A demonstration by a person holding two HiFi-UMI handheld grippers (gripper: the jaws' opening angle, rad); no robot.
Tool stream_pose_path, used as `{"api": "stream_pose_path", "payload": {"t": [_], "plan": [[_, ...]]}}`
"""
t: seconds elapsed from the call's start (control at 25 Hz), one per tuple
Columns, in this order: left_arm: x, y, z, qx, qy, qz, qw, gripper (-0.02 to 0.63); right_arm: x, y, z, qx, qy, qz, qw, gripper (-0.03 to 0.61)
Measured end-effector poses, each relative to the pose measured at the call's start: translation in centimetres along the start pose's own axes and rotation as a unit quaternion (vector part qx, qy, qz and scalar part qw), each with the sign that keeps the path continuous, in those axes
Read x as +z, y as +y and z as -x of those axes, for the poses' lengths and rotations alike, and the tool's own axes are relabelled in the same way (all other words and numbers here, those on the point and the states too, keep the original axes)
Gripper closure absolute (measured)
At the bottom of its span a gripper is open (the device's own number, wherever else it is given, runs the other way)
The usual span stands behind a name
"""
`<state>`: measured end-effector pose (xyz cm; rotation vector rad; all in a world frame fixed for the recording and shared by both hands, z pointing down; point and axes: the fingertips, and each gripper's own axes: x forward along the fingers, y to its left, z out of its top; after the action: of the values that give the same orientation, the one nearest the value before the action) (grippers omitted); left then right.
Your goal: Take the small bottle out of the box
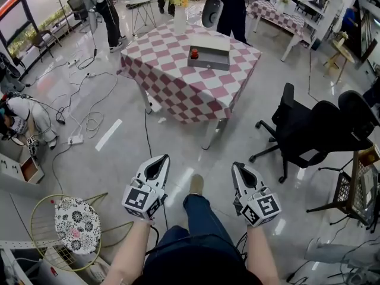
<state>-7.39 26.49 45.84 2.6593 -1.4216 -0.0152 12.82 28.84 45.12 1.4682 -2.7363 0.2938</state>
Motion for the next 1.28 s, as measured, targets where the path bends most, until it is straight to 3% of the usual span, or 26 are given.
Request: {"api": "stream_pose_path", "payload": {"t": [0.36, 1.28], "plan": [[1.1, 4.7, -3.0, 0.022, -0.005, -0.008, 0.9997, 0.611, 1.6, -1.7, -6.1, 0.001, -0.012, 0.011, 1.000, 0.575], [2.1, 13.8, -17.9, 0.016, 0.004, -0.016, 0.9997, 0.611, 4.2, -10.3, -21.6, 0.028, -0.001, -0.005, 1.000, 0.575]]}}
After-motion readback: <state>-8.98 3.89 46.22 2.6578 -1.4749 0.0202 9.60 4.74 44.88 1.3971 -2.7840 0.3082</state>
